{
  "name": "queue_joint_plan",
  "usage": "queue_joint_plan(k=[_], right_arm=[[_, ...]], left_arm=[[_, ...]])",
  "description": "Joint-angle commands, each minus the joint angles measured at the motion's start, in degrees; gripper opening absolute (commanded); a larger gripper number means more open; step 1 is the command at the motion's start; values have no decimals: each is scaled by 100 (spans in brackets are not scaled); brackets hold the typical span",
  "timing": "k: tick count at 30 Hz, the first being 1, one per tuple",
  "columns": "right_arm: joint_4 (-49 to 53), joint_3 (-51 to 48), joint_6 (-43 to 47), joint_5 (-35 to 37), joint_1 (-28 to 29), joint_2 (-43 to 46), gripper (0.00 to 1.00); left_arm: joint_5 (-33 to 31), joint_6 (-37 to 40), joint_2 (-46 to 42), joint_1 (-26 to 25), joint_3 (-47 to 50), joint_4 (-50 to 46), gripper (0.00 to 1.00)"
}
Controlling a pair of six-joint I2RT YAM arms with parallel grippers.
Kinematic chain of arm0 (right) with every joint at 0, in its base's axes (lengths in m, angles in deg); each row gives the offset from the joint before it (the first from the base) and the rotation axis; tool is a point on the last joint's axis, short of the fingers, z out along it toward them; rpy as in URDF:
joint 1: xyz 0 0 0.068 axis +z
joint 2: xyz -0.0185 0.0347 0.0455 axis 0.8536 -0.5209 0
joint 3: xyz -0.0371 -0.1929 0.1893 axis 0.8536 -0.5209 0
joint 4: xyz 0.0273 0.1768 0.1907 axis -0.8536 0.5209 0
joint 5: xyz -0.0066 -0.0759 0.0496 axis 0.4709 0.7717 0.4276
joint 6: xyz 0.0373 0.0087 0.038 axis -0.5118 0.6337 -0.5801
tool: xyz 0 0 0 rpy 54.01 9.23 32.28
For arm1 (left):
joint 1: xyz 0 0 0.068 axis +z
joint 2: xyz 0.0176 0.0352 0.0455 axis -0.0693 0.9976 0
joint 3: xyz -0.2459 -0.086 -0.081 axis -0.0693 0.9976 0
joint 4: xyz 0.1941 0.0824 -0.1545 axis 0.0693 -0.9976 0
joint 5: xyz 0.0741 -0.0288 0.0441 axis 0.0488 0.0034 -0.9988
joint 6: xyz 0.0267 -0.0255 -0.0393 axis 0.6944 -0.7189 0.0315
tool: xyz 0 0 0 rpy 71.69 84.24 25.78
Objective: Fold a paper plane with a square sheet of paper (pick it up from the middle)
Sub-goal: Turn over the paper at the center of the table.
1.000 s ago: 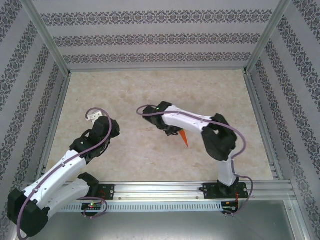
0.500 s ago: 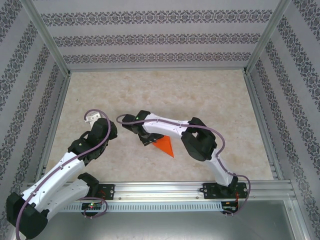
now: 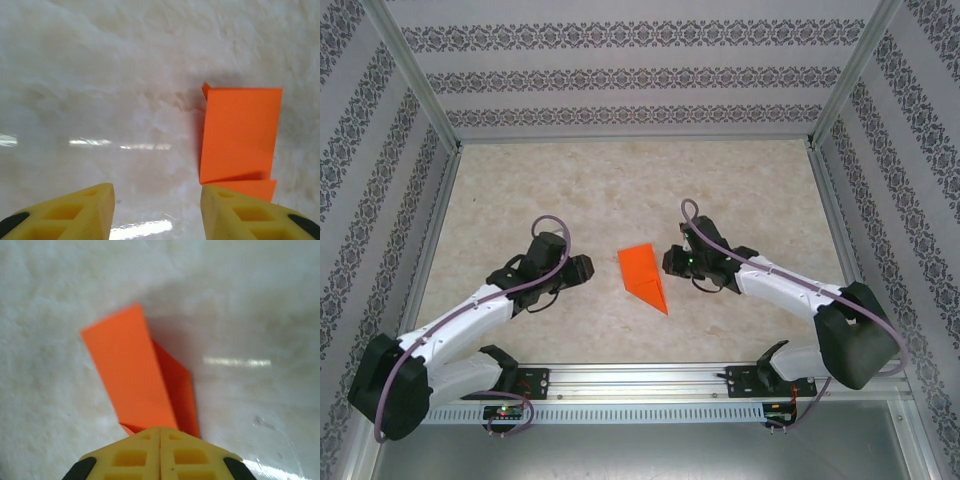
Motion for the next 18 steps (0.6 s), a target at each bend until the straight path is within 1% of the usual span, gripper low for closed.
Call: queue_joint_plan(k=[1,3,8,10,13,15,18], right_arm=[[-876,-94,80,-1050,28,-20,2],[-829,-180,105,-1045,24,-51,1],[-955,-232,165,-1318,66,-250,3],[-1067,-281,151,-1323,107,-345,3],[-889,-185,205,-1360,137,-543,3],[-914,-247,211,-1166,132,-597,3],[-1005,-308,173,-1144,59,-752,4]], left_arm=[[446,-195,282,-272,-30,641,51],[540,-251,529,-438,-140,691,52],[442,-422,1194,-847,-326,957,53],[400,-445,1479,-945,-432,1058,53],[304,-528,1768,-1087,-597,1075,52],[310,-481,1927,-1143,-718,1041,53],[143,-492,2073,-1184,-805,1024,54]])
